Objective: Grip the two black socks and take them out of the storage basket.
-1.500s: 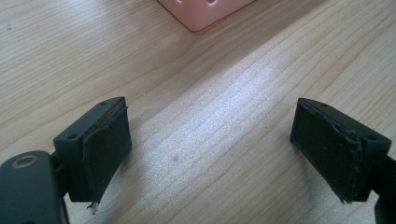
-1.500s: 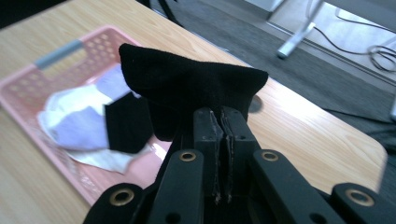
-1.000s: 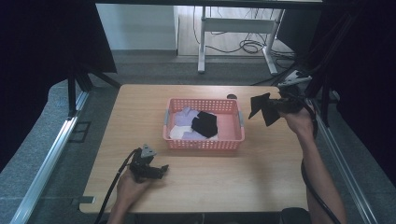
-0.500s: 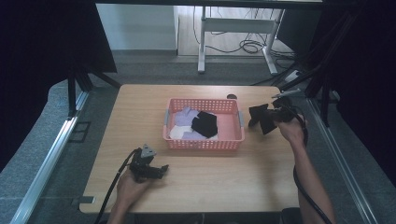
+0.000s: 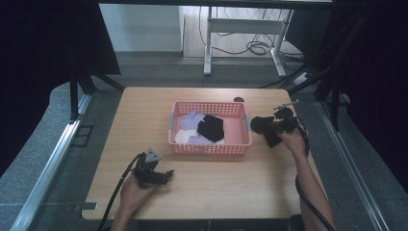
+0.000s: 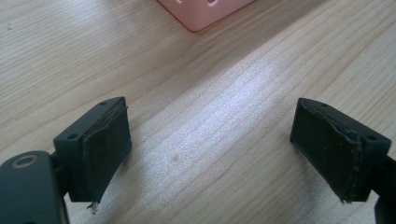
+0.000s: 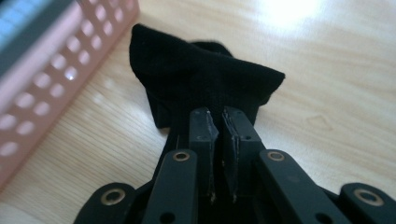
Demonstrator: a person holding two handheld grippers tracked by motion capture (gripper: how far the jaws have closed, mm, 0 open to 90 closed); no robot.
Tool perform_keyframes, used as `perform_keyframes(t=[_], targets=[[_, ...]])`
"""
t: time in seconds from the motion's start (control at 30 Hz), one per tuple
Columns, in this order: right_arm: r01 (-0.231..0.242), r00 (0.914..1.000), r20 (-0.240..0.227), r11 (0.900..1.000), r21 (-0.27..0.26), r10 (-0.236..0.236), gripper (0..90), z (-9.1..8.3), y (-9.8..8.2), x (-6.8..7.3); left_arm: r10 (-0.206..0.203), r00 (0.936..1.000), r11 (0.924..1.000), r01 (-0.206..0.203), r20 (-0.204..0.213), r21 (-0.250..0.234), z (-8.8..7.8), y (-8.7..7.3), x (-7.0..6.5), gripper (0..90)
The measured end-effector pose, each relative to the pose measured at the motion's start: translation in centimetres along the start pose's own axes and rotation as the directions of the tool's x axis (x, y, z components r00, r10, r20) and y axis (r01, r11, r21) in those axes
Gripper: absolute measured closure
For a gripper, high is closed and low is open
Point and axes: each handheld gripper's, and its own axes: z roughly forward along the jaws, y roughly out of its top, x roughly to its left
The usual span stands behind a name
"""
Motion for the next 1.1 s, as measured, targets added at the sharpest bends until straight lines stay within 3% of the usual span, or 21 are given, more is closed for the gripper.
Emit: perform_keyframes(t=[0.2, 0.57, 0.9, 1.1], targets=[[-0.009, 0.9999, -0.009, 1.0, 0.015, 0.009, 75.1, 0.6, -0.6, 0.0, 0.001, 1.0, 1.0, -0.001, 0.0, 0.0, 0.0, 0.0, 0.0, 11.9], [-0.014, 0.9994, -0.032, 0.998, -0.063, 0.012, 49.3, -2.7, 1.0, 0.5, -0.002, 1.0, 1.0, 0.002, 0.0, 0.001, 0.0, 0.0, 0.0, 11.9], [0.052, 0.9944, -0.085, 0.992, -0.117, -0.062, 38.9, -5.1, 3.0, 2.4, 0.0, 1.0, 1.0, 0.0, 0.001, 0.004, 0.0, 0.0, 0.0, 11.9], [0.102, 0.9815, -0.148, 0.986, -0.133, -0.122, 38.4, -5.9, 4.6, 4.3, 0.001, 1.0, 1.0, -0.001, 0.001, 0.004, 0.0, 0.0, 0.0, 11.9]])
